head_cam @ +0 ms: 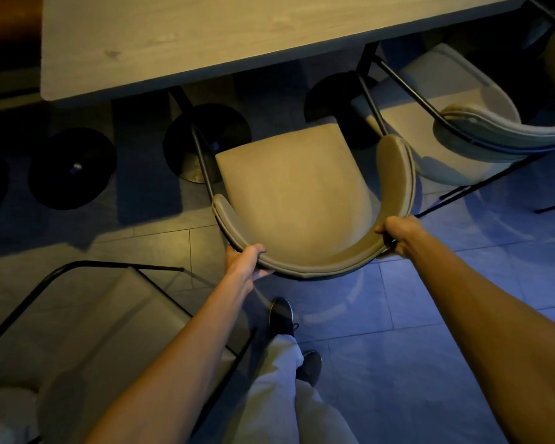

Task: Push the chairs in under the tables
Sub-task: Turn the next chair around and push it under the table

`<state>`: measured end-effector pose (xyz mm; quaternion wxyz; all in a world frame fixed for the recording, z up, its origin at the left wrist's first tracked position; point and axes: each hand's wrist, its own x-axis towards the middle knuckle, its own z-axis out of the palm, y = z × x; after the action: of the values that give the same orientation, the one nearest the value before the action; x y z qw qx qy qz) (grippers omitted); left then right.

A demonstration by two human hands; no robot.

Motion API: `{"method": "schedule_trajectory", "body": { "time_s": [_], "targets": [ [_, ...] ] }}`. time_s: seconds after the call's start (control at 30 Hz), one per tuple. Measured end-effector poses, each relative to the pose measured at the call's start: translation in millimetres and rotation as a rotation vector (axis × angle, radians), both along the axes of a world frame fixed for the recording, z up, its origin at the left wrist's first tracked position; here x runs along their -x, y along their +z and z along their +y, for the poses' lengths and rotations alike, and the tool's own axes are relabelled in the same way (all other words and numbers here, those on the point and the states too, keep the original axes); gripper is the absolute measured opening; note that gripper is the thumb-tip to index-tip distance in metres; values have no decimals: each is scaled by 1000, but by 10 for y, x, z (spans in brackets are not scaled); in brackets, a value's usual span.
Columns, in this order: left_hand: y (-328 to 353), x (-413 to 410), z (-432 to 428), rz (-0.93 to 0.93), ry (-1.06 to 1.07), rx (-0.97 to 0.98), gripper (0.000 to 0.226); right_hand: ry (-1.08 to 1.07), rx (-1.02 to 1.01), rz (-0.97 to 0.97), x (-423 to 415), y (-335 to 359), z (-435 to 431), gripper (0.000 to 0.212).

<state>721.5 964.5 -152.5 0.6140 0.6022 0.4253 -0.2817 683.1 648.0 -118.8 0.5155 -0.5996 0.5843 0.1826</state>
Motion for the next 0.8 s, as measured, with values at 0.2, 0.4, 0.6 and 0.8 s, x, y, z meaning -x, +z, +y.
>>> {"method": "schedule_trajectory", "body": {
  "time_s": [0.2,0.4,0.6,0.8],
  "targets": [
    [52,-392,-12,-21,0,-10,53,-23,-9,-34,-306,-9,32,45],
    [127,-941,-19,-43,-52,0,48,-42,-52,-59,-706,9,49,43],
    [195,-1173,-181,-54,-57,7,52,-72,2,-48,-1000,-8,-124,41],
    [83,-1072,-390,-71,-71,-12,62,-78,13,-38,-915,60,-283,27]
  ]
}}
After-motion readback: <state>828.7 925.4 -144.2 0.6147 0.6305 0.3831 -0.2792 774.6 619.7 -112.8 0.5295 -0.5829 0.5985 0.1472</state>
